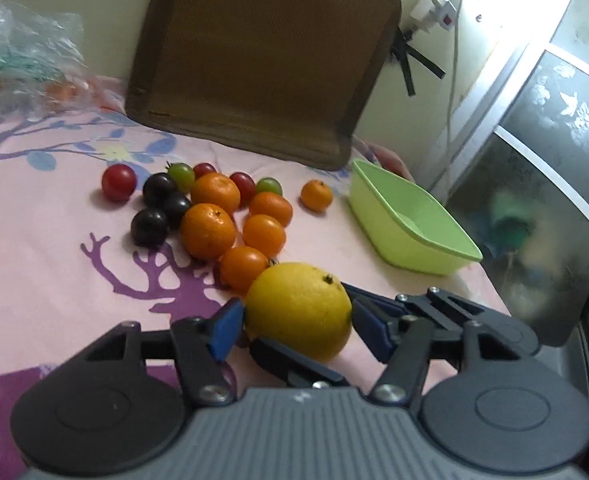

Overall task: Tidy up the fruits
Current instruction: 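Carry the grapefruit into the lime-green bowl and open the right gripper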

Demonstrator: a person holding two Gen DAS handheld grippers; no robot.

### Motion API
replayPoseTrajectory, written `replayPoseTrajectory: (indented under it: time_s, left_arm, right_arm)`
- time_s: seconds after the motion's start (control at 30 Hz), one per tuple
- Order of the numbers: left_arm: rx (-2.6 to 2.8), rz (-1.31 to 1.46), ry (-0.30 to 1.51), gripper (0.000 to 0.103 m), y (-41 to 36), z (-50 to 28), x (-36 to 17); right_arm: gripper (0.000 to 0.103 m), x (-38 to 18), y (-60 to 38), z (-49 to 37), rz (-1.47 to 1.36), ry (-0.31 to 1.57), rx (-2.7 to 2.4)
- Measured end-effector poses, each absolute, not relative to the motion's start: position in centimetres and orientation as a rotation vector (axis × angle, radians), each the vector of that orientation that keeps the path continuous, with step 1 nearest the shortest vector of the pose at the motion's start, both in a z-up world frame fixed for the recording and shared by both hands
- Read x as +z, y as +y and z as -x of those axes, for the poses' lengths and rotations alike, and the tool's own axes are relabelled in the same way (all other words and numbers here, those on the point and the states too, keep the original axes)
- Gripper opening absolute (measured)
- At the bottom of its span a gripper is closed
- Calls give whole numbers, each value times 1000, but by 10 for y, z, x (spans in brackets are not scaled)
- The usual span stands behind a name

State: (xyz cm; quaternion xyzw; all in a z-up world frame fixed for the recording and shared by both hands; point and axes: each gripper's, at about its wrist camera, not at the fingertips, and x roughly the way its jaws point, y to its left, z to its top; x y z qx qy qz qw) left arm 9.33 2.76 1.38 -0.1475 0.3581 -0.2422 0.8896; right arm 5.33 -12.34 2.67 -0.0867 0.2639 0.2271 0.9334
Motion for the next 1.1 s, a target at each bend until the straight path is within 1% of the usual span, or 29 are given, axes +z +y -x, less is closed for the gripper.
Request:
replayPoseTrajectory:
  time_s: [0.07,0.17,0.3,0.43,0.57,0.63,0.7,0.77,0.8,0.9,1.0,1.1]
  left_arm:
    - [-514,280,719,60,18,-87,26]
    - [-549,222,655,59,-14,-89,51]
    - [-630,159,615,60,-83,-119,75]
    - [-707,130,625,59,-149,-154,72]
    - [-691,138,690,59,-194,-184,52]
    - [-676,151,725,59,-201,-192,44]
    - [-664,151,737,63,-204,-194,38]
    - [-637,141,726,73,-207,-194,35]
    - [-626,148,723,75,-209,-196,35]
    - [-593,213,694,75,-199,-191,42]
    - [-549,289,613,75,-171,-172,64]
    - [-451,298,505,78,-126,-141,90]
  right_arm:
    - [66,33,-132,-52,149,534,484]
    - [66,47,-161,-47,76,456,464]
    - [66,65,-210,-56,16,355,343]
    - [66,71,-266,-82,-7,319,191]
    - [66,60,-300,-122,16,373,76]
    - [66,54,-312,-139,-16,409,55]
    - [66,48,-318,-149,-33,432,43]
    - [68,45,-319,-156,-29,466,33]
    - [68,44,-319,-156,-25,456,41]
    - [73,45,-317,-148,-20,410,54]
    - [72,43,-323,-135,-79,386,86]
    - [72,49,-330,-126,-155,351,87]
